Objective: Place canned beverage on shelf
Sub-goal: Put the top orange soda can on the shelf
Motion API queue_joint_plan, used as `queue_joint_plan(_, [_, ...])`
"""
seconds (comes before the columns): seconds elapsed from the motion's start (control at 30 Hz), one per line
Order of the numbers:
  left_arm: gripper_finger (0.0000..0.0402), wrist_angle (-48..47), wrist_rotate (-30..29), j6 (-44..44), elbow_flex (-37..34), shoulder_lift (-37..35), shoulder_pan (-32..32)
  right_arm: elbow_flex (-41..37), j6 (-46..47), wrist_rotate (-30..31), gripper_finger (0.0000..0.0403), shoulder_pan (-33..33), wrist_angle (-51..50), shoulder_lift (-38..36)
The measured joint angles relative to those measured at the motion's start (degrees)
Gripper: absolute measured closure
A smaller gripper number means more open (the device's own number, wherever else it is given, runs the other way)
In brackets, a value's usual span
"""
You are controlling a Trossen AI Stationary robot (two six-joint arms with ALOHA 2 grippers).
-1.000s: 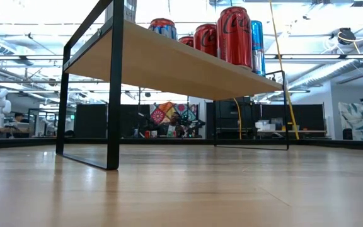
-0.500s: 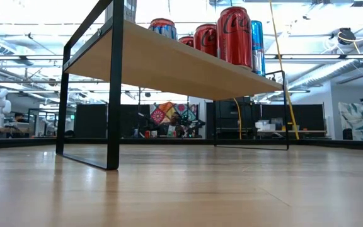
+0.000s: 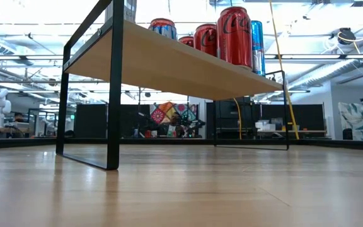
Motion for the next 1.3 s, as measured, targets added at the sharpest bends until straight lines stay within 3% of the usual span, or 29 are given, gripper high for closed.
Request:
queue_joint_plan(0.17, [0.0004, -1.98, -3.91, 2.55, 0.00, 0.11, -0.58, 0.00, -0.02, 1.47, 0.0133, -0.04, 0.23, 0.20])
queue_joint_plan(0.83, [0.0006, -2.63, -3.68, 2.52, 0.00, 3.01, -0.73, 0.02, -0.04, 1.64, 0.0133, -0.12, 0.27, 0.26])
queue_joint_plan(1.3, [0.0107, -2.43, -3.00, 1.43, 0.00, 2.90, -0.67, 0.07, -0.77, 2.25, 0.0133, -0.06, 0.27, 0.26])
